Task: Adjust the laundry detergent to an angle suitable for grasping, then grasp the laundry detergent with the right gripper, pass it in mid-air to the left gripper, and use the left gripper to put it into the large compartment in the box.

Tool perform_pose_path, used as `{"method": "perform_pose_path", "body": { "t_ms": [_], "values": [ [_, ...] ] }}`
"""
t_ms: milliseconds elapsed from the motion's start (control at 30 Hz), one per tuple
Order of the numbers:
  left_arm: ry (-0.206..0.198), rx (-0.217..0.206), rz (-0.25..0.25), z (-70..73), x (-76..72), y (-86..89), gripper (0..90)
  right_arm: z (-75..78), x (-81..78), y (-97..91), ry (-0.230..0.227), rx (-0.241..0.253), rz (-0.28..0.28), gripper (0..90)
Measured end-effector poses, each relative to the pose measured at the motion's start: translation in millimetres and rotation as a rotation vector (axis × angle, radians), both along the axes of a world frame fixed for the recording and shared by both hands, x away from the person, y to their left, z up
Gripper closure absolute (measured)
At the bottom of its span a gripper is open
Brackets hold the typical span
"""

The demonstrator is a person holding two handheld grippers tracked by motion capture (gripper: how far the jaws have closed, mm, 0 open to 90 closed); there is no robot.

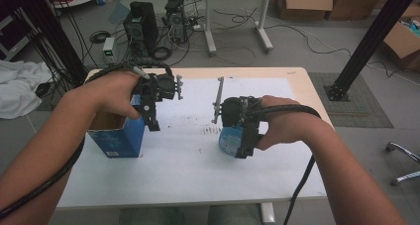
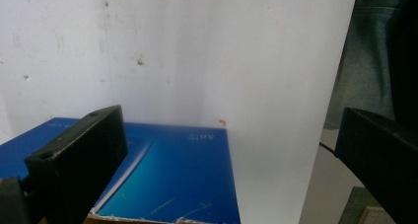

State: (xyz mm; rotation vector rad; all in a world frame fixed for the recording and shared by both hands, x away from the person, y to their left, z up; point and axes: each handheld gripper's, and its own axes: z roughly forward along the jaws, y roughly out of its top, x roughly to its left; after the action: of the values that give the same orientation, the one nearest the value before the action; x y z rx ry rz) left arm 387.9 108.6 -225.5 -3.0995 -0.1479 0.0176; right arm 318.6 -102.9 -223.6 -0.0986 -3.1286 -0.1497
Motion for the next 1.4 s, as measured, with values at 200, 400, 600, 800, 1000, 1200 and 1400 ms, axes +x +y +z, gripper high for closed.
{"method": "perform_pose_path", "body": {
  "t_ms": [200,400,600,800,1000,1200,1400],
  "values": [
    [0.002,0.001,0.008,-0.5,1.3,-0.3,0.1,3.3,-0.2,-1.1,-0.006,0.008,0.007,0.0],
    [-0.010,-0.010,0.004,3.4,-0.6,0.2,0.1,3.0,-0.1,2.5,-0.008,0.000,0.017,0.0],
    [-0.007,-0.006,0.012,2.7,2.9,5.4,0.1,2.9,2.5,7.0,-0.009,-0.012,0.018,0.0],
    [-0.009,-0.017,0.013,3.3,2.0,7.7,0.1,3.2,2.7,7.6,-0.011,-0.017,0.012,0.0],
    [-0.004,-0.005,0.012,0.9,1.7,6.9,0.1,3.2,1.3,7.6,-0.011,-0.012,0.013,0.0],
    [-0.010,-0.010,0.008,4.0,-1.8,4.7,0.1,1.3,-1.9,7.0,-0.009,-0.014,0.010,0.0],
    [-0.015,-0.007,0.004,4.6,-6.7,5.2,0.1,-0.7,-5.4,5.4,-0.007,0.012,0.011,0.0]
  ]
}}
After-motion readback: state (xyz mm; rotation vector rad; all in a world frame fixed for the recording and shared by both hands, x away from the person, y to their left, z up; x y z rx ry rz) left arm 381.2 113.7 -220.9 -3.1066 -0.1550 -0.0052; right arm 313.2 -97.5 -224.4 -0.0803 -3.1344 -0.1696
